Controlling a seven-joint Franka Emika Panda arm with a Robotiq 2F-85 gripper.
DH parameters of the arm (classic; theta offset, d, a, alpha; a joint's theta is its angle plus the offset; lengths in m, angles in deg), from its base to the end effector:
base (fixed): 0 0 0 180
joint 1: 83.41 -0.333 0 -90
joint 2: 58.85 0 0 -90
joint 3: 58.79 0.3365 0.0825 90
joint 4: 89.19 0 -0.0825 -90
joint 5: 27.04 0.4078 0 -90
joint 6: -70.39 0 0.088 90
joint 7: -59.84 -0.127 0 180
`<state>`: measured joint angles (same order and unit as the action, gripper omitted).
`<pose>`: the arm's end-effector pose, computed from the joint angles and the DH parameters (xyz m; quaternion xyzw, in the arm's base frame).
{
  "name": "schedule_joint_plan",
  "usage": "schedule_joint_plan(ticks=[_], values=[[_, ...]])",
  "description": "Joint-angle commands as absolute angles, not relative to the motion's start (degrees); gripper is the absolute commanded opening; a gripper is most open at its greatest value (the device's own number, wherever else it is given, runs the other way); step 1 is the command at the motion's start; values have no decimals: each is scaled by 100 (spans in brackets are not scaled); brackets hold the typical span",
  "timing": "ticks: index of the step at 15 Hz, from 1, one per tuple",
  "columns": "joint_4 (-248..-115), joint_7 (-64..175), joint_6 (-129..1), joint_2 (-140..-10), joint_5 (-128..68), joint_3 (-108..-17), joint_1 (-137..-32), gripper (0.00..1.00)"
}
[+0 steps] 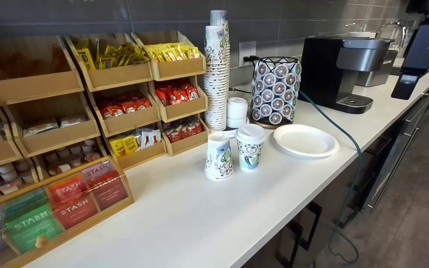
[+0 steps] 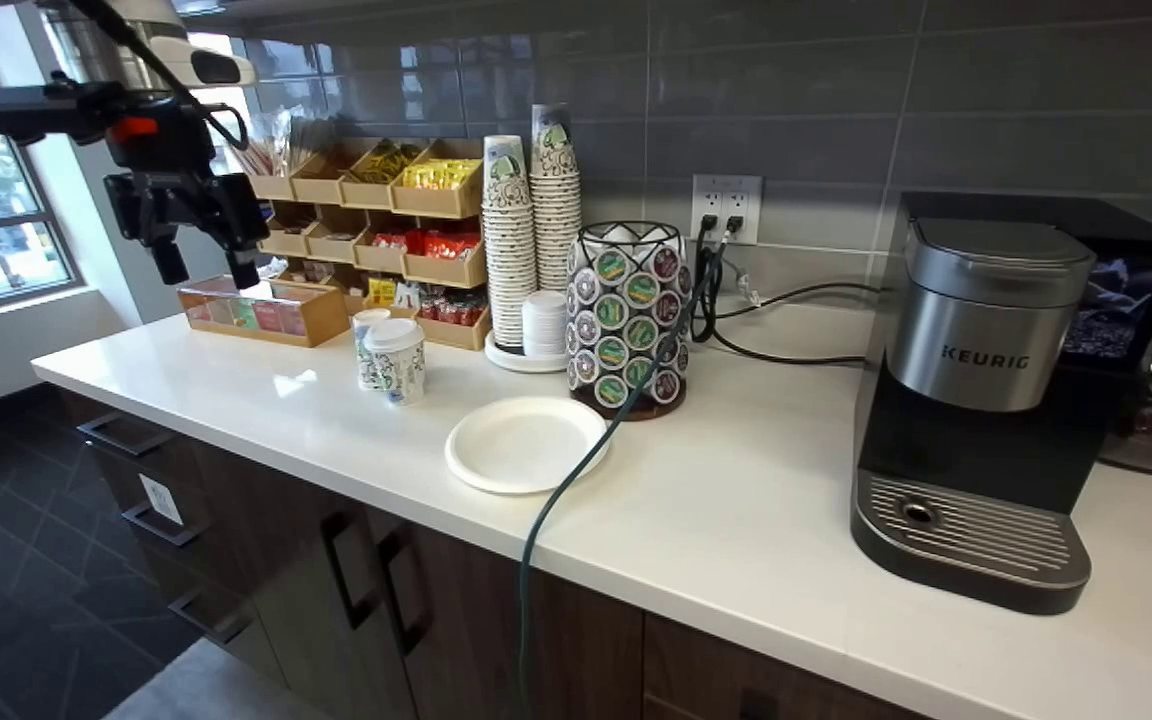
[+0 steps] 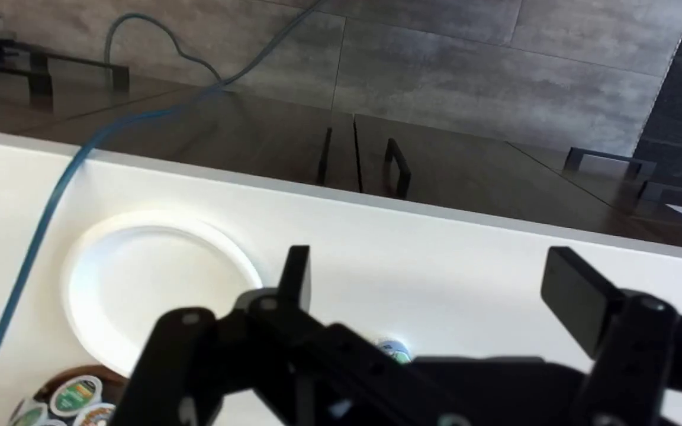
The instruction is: Secure the lid on the cup
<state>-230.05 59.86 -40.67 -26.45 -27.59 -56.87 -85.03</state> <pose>0.3953 0.0243 0.4875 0.9992 0.0303 0.0229 0.0129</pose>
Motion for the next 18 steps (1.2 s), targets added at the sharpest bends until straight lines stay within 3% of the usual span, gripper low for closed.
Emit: schedule_joint_plan(ticks=[1, 11, 12, 13, 14, 16, 18], values=[[-22476, 6171, -4316, -3423, -2750, -5521, -8744, 100], [-20655, 6209, -4643, -5754, -2853, -5447, -8781, 100], [-20485, 6175, -4651, -5952, -2855, -5454, -8777, 98], [-20349, 6111, -4699, -6113, -2922, -5458, -8772, 86], [-20179, 6121, -4677, -6297, -2878, -5473, -8770, 87], [-19891, 6045, -4692, -6617, -2963, -5491, -8772, 79], [-19620, 5960, -4678, -6898, -3039, -5520, -8770, 82]])
